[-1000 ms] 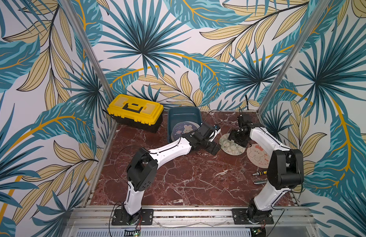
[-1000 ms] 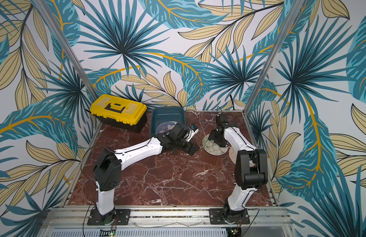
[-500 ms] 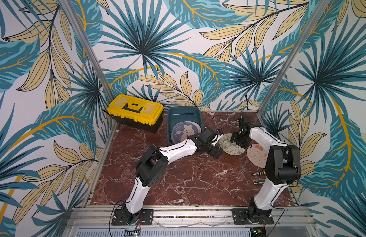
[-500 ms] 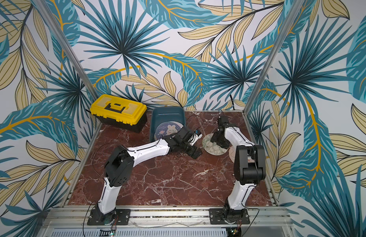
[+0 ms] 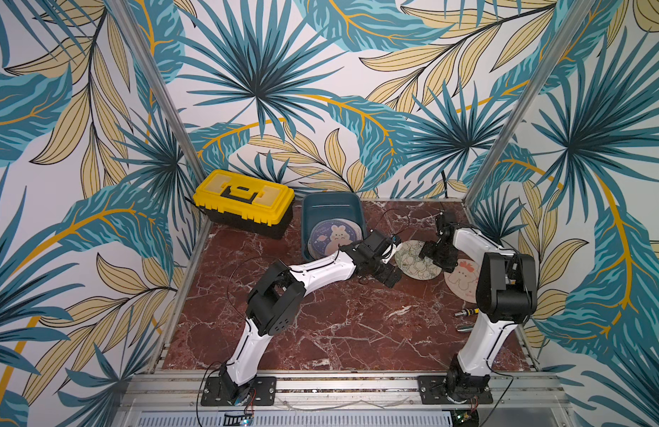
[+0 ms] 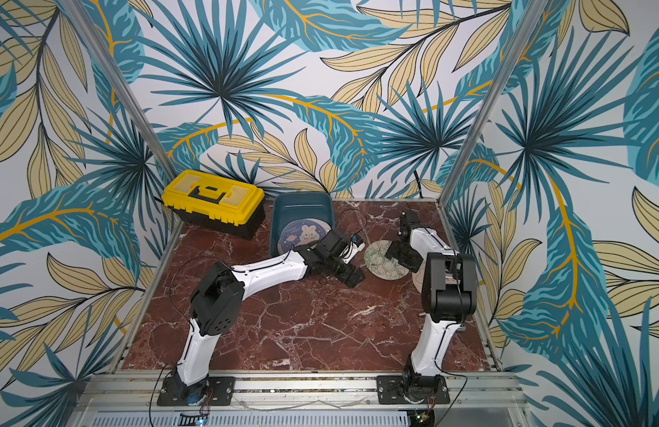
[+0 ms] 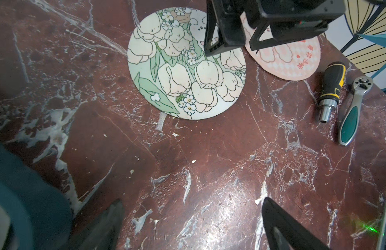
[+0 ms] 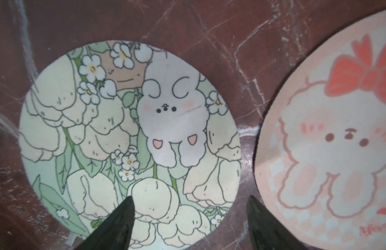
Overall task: Put the coasters into the storage box
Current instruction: Pick up the coaster from the center of the board.
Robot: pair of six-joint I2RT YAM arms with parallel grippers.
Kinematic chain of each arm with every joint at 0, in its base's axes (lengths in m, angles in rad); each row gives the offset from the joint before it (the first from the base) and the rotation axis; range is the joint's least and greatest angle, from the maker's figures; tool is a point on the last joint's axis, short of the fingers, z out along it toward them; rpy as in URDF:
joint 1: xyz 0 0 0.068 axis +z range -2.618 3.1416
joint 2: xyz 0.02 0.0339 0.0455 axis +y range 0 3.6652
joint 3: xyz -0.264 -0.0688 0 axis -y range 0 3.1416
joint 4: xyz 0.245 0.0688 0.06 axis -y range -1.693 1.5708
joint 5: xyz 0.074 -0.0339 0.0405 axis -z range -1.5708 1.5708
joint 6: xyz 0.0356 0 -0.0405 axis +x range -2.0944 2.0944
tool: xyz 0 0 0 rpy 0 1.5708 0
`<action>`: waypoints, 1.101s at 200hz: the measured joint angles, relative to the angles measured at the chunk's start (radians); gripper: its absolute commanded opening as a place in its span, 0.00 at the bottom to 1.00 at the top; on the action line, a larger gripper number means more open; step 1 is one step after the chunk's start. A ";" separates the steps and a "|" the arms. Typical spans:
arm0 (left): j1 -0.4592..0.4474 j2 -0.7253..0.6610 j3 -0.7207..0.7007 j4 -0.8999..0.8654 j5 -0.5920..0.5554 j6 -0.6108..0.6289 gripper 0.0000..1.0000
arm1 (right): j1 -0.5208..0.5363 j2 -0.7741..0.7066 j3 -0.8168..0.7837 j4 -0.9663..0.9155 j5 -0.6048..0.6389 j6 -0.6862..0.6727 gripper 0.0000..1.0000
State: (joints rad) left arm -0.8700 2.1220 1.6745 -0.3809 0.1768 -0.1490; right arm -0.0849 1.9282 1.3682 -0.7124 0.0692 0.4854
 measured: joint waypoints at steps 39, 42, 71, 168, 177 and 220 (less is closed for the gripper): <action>0.000 0.000 0.000 0.000 0.004 0.000 0.99 | -0.004 0.027 0.000 0.000 -0.014 0.001 0.85; 0.000 0.000 0.000 0.000 0.004 0.000 1.00 | -0.004 0.029 0.000 0.000 -0.014 0.002 0.84; 0.000 0.000 0.000 0.000 0.004 0.002 1.00 | -0.005 0.033 0.000 0.000 -0.021 0.004 0.84; 0.000 0.000 0.000 0.000 0.004 0.004 1.00 | -0.005 0.058 0.013 0.000 -0.036 0.026 0.79; 0.000 0.000 0.000 0.000 0.004 0.004 0.99 | -0.006 0.059 0.014 0.000 -0.033 0.028 0.77; 0.000 0.000 0.000 0.000 0.003 0.006 1.00 | -0.007 0.068 0.023 -0.008 -0.023 0.035 0.65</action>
State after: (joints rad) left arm -0.8700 2.1220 1.6745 -0.3809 0.1799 -0.1429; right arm -0.0921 1.9961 1.3907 -0.7208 0.0460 0.5201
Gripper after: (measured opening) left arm 0.995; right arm 0.679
